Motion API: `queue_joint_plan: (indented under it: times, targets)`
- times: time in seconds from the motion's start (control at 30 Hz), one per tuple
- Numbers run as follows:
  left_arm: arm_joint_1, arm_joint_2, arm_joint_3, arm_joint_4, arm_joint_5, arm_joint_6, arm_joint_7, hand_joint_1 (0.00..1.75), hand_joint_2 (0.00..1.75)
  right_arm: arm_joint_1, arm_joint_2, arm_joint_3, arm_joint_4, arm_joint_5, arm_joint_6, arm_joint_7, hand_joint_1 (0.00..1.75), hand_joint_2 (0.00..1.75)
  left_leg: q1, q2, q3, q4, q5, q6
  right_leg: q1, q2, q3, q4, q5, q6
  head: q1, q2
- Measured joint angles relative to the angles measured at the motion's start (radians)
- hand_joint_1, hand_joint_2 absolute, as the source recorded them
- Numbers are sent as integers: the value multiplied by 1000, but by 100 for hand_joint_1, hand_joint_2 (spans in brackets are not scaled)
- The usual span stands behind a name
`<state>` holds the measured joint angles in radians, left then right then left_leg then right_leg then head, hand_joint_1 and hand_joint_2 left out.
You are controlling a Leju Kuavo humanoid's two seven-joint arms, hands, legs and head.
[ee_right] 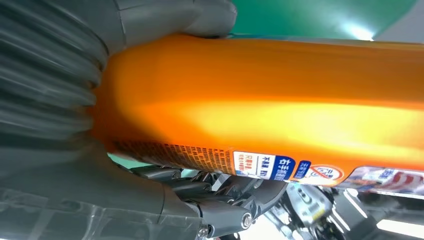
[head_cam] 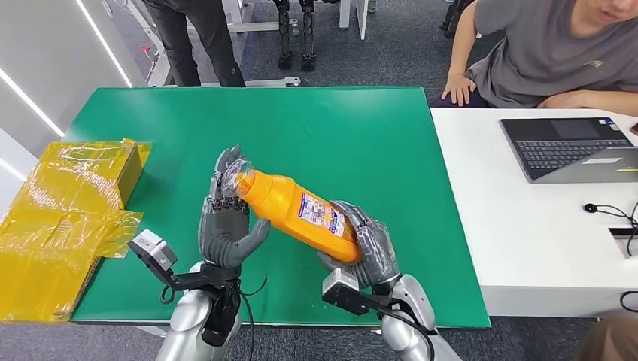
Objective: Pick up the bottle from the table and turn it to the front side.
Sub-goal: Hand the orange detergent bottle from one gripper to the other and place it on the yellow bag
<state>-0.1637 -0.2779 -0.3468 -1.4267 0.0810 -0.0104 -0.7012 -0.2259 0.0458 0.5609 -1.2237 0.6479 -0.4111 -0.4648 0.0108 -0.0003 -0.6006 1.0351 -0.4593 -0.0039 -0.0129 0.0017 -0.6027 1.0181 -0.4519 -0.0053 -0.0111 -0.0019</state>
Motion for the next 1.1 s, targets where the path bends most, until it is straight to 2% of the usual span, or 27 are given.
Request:
queue_joint_plan:
  times: [0.23,0.47,1.1]
  targets:
    - [-9,-2,0,28,-6,-10,0,0,175,-26,7,3,55,46,83,41,175,175,0,0,0,0,0,0,0,0,0,0,0,0,0,0]
    - [-17,-4,1,52,-6,-24,0,0,175,-36,12,3,79,65,108,48,175,175,0,0,0,0,0,0,0,0,0,0,0,0,0,0]
    - [-49,-12,3,96,-16,-57,-1,0,175,-27,21,14,66,99,144,-26,175,175,0,0,0,0,0,0,0,0,-1,0,0,0,0,0]
